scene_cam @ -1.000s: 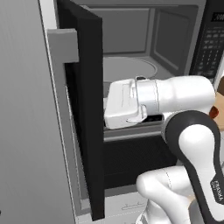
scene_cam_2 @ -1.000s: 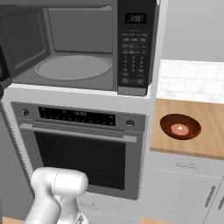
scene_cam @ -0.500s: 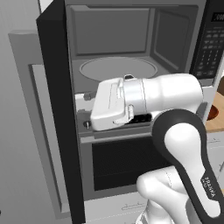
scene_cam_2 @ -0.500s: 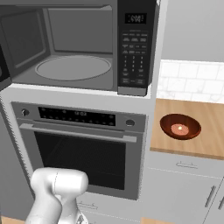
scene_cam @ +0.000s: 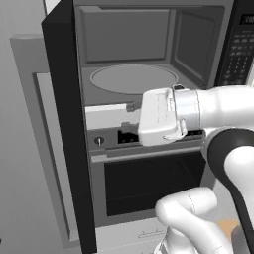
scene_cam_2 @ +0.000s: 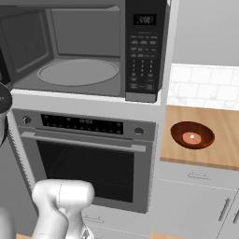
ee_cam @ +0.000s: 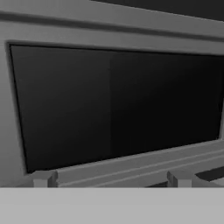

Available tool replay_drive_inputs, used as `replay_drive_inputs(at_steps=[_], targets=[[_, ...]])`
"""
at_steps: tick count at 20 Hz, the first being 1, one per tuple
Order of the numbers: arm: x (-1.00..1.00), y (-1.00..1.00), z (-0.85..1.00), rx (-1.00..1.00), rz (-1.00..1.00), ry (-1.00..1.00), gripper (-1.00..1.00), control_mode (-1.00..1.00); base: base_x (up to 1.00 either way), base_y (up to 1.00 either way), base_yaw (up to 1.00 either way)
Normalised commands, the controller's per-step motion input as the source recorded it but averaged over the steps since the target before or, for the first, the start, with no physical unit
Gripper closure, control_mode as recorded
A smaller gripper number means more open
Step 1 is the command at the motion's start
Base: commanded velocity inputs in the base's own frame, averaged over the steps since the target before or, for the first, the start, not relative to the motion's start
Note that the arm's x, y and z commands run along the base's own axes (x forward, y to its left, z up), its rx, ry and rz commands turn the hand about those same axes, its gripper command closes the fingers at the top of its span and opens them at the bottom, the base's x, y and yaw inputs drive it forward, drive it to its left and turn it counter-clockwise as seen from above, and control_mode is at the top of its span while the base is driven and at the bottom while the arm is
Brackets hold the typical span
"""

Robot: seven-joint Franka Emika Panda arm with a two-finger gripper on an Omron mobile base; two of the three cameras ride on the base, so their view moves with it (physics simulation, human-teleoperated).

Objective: Open the microwave, place the bowl with waffle inside the microwave, then close the microwave door and turn it on.

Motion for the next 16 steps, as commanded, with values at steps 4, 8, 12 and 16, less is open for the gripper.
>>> replay_drive_inputs(at_steps=[4,8,12,16], targets=[[-0.02,-1.0,0.0,0.01,-0.41,0.04,-1.0,-1.0,0.0,0.0,0.0],[0.0,-1.0,0.0,0.01,-0.5,0.1,-1.0,-1.0,0.0,0.0,0.0],[0.0,-1.0,0.01,0.05,-0.55,0.16,-1.0,-1.0,0.0,0.0,0.0],[-0.02,-1.0,0.16,0.12,-0.51,0.29,-1.0,-1.0,0.0,0.0,0.0]])
